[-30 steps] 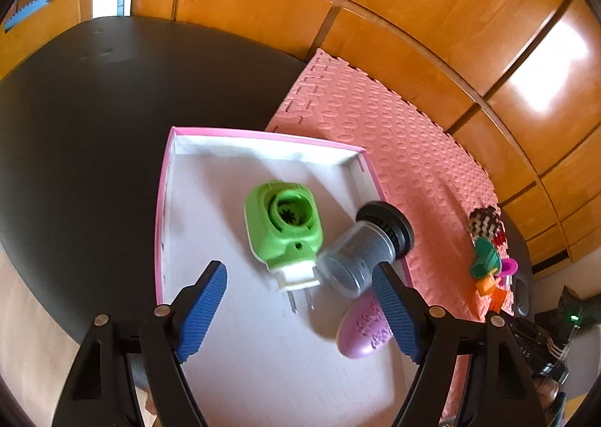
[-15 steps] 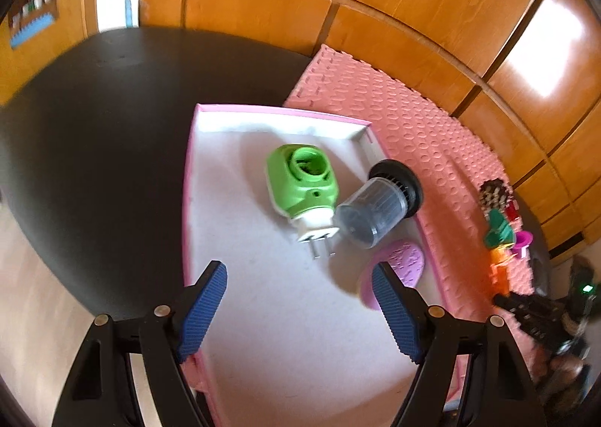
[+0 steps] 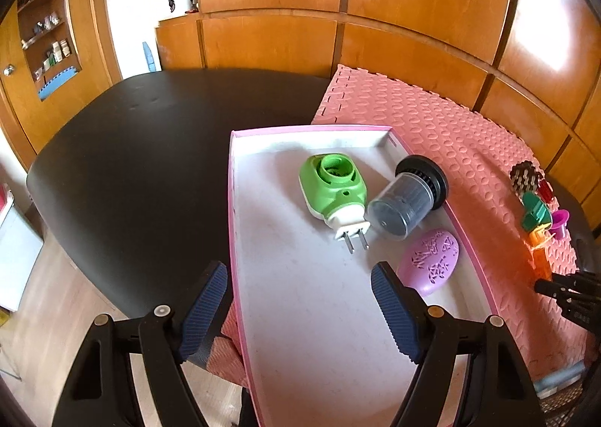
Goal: Organize rigid objects
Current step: 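Lift the orange blocks with the right tool toward the tray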
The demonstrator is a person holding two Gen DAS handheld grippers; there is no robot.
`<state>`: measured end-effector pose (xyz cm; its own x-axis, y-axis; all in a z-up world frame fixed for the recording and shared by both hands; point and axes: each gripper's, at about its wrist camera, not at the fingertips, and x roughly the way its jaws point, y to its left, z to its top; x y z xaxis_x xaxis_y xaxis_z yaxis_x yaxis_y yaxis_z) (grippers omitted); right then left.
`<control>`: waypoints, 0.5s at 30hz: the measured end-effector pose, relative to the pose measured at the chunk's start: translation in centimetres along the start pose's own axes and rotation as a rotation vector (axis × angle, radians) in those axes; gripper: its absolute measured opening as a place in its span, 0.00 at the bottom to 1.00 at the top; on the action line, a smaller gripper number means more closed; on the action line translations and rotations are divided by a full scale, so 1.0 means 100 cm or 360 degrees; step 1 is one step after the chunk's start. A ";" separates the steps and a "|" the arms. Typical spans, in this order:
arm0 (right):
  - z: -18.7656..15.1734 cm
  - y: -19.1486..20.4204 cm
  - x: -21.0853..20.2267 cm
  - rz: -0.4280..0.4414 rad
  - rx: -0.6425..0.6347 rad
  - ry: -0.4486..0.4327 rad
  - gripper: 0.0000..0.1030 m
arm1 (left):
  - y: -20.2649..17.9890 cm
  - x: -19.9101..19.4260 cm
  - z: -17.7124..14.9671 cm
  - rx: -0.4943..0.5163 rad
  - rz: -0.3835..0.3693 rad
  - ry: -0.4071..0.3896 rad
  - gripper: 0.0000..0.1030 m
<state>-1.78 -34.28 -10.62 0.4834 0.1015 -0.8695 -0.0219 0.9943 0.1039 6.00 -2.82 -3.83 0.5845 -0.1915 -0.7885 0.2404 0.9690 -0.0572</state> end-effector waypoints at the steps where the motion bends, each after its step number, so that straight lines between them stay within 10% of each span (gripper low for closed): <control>1: 0.001 0.001 0.001 -0.0010 0.0000 -0.0002 0.19 | -0.001 -0.001 -0.001 0.0002 -0.0001 -0.0002 0.77; 15: 0.000 0.011 0.001 0.0010 0.0063 -0.0011 0.19 | -0.004 -0.009 -0.005 0.0024 -0.0011 -0.0036 0.77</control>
<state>-1.80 -33.22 -10.59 0.4892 0.1077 -0.8655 0.0093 0.9917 0.1286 5.02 -2.99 -3.42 0.6001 -0.2017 -0.7741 0.2561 0.9652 -0.0530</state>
